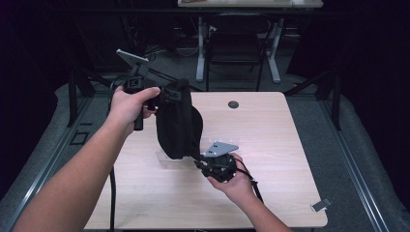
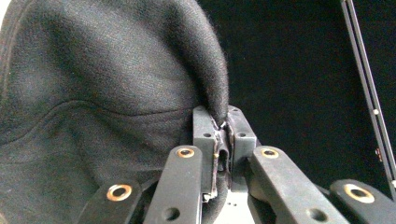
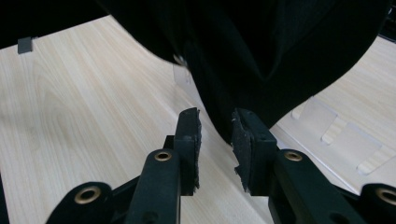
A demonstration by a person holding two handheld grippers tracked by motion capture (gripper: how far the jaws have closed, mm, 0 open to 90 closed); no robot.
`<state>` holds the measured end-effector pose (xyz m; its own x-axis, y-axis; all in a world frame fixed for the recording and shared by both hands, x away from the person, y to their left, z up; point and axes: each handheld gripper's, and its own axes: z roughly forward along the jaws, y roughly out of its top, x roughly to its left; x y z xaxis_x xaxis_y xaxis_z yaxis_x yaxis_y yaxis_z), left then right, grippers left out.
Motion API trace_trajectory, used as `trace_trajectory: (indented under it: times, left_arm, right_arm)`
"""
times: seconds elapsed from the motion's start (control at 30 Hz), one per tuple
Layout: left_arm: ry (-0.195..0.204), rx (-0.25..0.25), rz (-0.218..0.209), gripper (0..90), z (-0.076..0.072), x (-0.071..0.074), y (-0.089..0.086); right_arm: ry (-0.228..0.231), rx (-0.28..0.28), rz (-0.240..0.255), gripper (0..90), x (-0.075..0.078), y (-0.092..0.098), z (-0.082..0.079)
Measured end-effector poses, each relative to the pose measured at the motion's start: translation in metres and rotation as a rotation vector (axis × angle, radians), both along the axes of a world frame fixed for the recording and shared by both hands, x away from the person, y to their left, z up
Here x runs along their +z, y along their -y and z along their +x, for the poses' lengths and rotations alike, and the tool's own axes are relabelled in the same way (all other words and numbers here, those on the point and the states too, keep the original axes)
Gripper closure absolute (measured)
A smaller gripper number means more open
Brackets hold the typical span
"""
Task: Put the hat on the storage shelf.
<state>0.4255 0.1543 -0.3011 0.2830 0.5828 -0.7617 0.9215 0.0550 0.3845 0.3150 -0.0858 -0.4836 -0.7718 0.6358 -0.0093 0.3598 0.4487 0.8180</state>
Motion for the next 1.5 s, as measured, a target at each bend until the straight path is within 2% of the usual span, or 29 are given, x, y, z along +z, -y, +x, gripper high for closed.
trace_trajectory:
  times: [0.2,0.43,0.83,1.07,1.2,1.4,1.5]
  left_arm:
    - [0.000,-0.003,-0.008,85.4,-0.001,-0.001,0.004]
    - [0.001,-0.007,-0.016,85.4,-0.001,-0.002,0.009]
    - [0.005,-0.029,-0.022,84.1,-0.001,-0.003,0.020]
    - [0.012,-0.042,-0.021,83.3,-0.002,-0.004,0.027]
    - [0.015,-0.051,-0.021,82.8,-0.003,-0.004,0.029]
    - [0.030,-0.060,-0.045,76.2,-0.004,-0.003,0.029]
    - [0.044,-0.049,-0.079,71.4,-0.006,0.000,0.026]
  right_arm:
    - [0.021,0.004,-0.003,71.3,0.006,-0.007,0.002]
    - [0.028,0.000,-0.008,77.4,0.007,-0.011,0.004]
    - [0.073,0.003,-0.055,81.2,0.006,-0.011,-0.001]
    - [0.071,-0.005,-0.034,81.4,0.002,-0.007,-0.002]
    - [0.072,-0.004,-0.043,81.6,0.002,-0.006,-0.003]
    - [0.074,-0.008,-0.036,81.6,0.000,-0.005,-0.004]
    - [0.073,-0.008,-0.034,81.5,0.000,-0.005,-0.004]
